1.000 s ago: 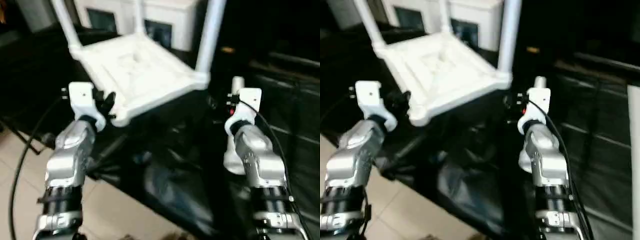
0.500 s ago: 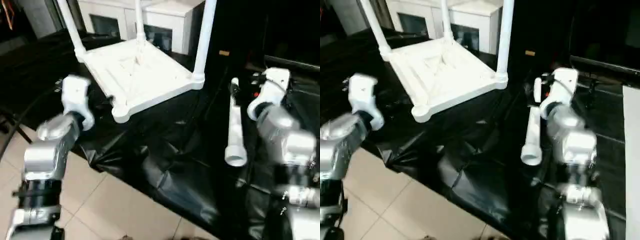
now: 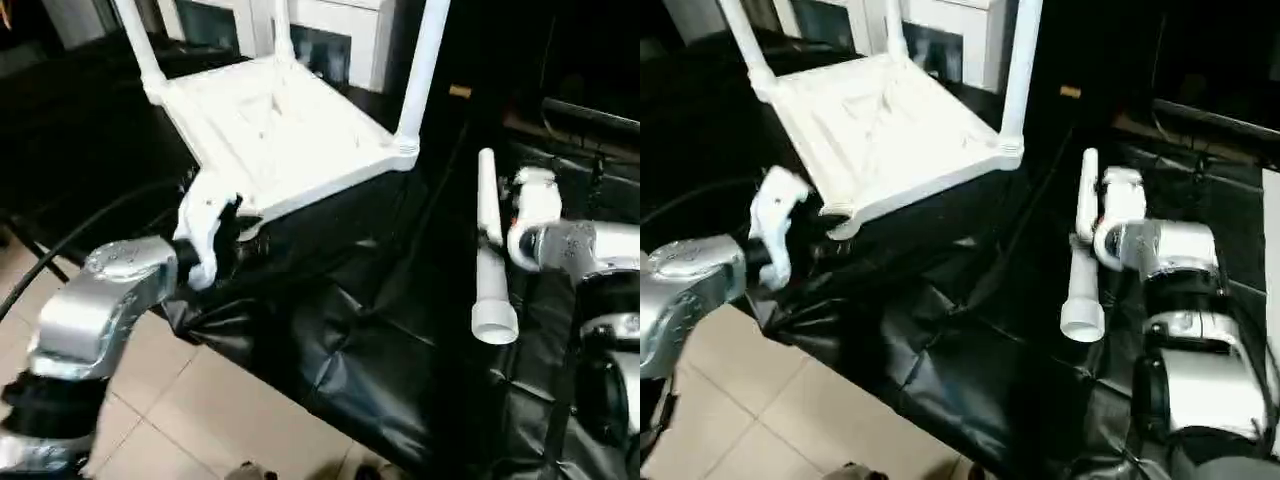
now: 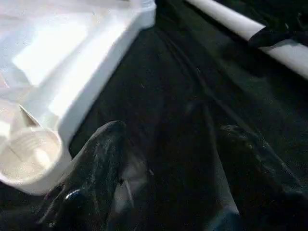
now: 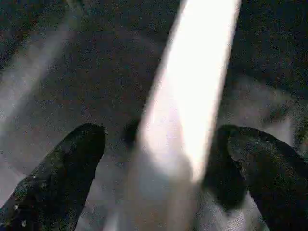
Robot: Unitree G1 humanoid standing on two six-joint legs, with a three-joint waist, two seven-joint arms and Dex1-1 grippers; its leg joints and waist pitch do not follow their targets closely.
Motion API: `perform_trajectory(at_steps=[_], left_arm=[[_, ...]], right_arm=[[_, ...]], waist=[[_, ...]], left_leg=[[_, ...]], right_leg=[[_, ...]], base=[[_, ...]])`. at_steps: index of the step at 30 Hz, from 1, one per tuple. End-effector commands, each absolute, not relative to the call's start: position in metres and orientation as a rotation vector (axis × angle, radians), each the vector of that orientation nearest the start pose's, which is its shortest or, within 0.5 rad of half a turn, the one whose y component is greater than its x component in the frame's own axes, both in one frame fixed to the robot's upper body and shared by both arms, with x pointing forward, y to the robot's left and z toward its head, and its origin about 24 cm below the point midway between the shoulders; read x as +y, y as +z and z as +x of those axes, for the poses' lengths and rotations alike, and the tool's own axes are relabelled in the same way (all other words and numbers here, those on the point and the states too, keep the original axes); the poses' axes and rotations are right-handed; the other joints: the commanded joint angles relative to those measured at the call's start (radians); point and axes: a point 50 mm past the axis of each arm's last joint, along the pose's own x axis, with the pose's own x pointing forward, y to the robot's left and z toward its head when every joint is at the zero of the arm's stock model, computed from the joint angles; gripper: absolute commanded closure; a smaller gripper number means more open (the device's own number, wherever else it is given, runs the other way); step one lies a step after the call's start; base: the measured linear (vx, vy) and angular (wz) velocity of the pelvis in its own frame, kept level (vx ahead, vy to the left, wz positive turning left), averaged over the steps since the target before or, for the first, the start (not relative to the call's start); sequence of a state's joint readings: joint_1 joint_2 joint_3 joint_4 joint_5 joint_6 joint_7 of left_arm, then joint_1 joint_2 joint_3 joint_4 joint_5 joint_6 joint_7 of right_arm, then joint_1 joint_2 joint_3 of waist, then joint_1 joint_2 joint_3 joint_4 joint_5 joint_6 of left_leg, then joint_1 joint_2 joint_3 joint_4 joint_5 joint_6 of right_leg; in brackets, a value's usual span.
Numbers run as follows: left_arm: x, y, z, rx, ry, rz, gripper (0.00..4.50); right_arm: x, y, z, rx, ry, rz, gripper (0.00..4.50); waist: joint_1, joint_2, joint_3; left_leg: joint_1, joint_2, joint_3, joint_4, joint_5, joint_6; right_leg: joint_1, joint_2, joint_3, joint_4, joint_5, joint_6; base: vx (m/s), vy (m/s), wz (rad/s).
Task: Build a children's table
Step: Pick table leg
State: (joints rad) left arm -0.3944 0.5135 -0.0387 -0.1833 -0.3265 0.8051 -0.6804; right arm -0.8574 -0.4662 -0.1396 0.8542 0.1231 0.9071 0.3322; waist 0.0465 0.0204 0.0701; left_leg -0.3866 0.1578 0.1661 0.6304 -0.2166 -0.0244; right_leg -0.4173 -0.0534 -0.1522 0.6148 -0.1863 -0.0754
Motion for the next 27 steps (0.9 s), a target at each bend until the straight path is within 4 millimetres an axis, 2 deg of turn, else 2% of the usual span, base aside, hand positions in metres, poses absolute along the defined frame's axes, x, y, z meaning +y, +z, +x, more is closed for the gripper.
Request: perform_trajectory(at_steps=[1,2,5,8,10,11,13,15,19,22,24,27], left_arm=[[0.170,0.129,0.287,0.351,-0.788,0.153,1.08],[0.170,0.129,0.286,0.356,-0.790,0.150,1.08],[0.169,0.128,0.284,0.364,-0.800,0.144,1.08],[0.168,0.129,0.283,0.374,-0.804,0.145,1.08],[0.167,0.129,0.281,0.386,-0.811,0.149,1.08],[0.167,0.129,0.281,0.389,-0.812,0.150,0.81],[0.167,0.129,0.281,0.391,-0.808,0.150,0.75],[0.168,0.129,0.282,0.390,-0.800,0.155,0.62],[0.170,0.125,0.284,0.411,-0.750,0.209,0.31],[0.172,0.124,0.286,0.415,-0.715,0.215,0.03],[0.176,0.123,0.288,0.407,-0.659,0.263,0.00],[0.178,0.121,0.288,0.415,-0.625,0.288,0.00]], right_arm=[[-0.258,0.076,0.352,0.894,0.015,0.050,0.27],[-0.261,0.074,0.351,0.908,0.006,0.048,0.27],[-0.264,0.072,0.349,0.927,-0.004,0.042,0.58],[-0.265,0.071,0.348,0.946,0.005,0.051,0.71],[-0.266,0.071,0.347,0.961,0.020,0.083,0.95],[-0.266,0.071,0.347,0.963,0.023,0.089,1.13],[-0.266,0.069,0.347,0.970,0.032,0.107,1.14],[-0.265,0.067,0.346,0.973,0.044,0.125,1.47],[-0.265,0.060,0.342,0.989,0.045,0.155,1.77],[-0.266,0.056,0.340,0.989,0.038,0.185,2.04],[-0.269,0.052,0.338,0.986,0.018,0.217,2.21],[-0.270,0.051,0.337,0.977,0.004,0.231,2.44]], waist=[[0.007,-0.020,-0.080],[0.007,-0.025,-0.076],[0.006,-0.023,-0.071],[0.004,-0.029,-0.066],[0.005,-0.026,-0.068],[0.004,-0.027,-0.069],[0.005,-0.028,-0.070],[0.007,-0.028,-0.074],[0.009,-0.026,-0.077],[0.008,-0.025,-0.076],[0.009,-0.021,-0.075],[0.008,-0.021,-0.075]], left_leg=[[0.009,0.067,-0.019,-0.051,0.033,0.134],[0.018,0.073,-0.016,-0.056,-0.016,0.097],[0.026,0.078,-0.016,-0.060,-0.065,0.061],[0.030,0.076,-0.017,-0.063,-0.118,0.028],[0.029,0.074,-0.018,-0.062,-0.107,0.028],[0.028,0.075,-0.017,-0.062,-0.103,0.028],[0.025,0.074,-0.017,-0.061,-0.089,0.033],[0.021,0.075,-0.018,-0.060,-0.060,0.043],[0.019,0.078,-0.019,-0.059,-0.039,0.054],[0.021,0.078,-0.019,-0.058,-0.055,0.048],[0.022,0.077,-0.019,-0.058,-0.068,0.043],[0.024,0.076,-0.019,-0.058,-0.080,0.037]], right_leg=[[0.079,-0.108,0.080,-0.082,-0.210,-0.120],[0.075,-0.107,0.082,-0.089,-0.293,-0.095],[0.070,-0.108,0.083,-0.098,-0.346,-0.082],[0.076,-0.114,0.081,-0.106,-0.413,-0.062],[0.078,-0.113,0.082,-0.105,-0.400,-0.060],[0.078,-0.113,0.082,-0.104,-0.391,-0.063],[0.079,-0.112,0.083,-0.100,-0.366,-0.070],[0.082,-0.112,0.084,-0.091,-0.317,-0.086],[0.084,-0.111,0.084,-0.084,-0.262,-0.109],[0.083,-0.112,0.083,-0.087,-0.276,-0.116],[0.083,-0.112,0.082,-0.090,-0.291,-0.114],[0.084,-0.111,0.081,-0.093,-0.307,-0.104]], base=[[0.000,0.000,0.00],[0.000,0.000,0.00],[0.000,0.000,0.00],[0.000,0.000,0.00],[0.000,0.000,0.00],[0.000,0.000,0.00],[0.000,0.000,0.00],[0.000,0.000,0.00],[0.000,0.000,0.00],[0.000,0.000,0.00],[0.000,0.000,0.00],[0.000,0.000,0.00]])
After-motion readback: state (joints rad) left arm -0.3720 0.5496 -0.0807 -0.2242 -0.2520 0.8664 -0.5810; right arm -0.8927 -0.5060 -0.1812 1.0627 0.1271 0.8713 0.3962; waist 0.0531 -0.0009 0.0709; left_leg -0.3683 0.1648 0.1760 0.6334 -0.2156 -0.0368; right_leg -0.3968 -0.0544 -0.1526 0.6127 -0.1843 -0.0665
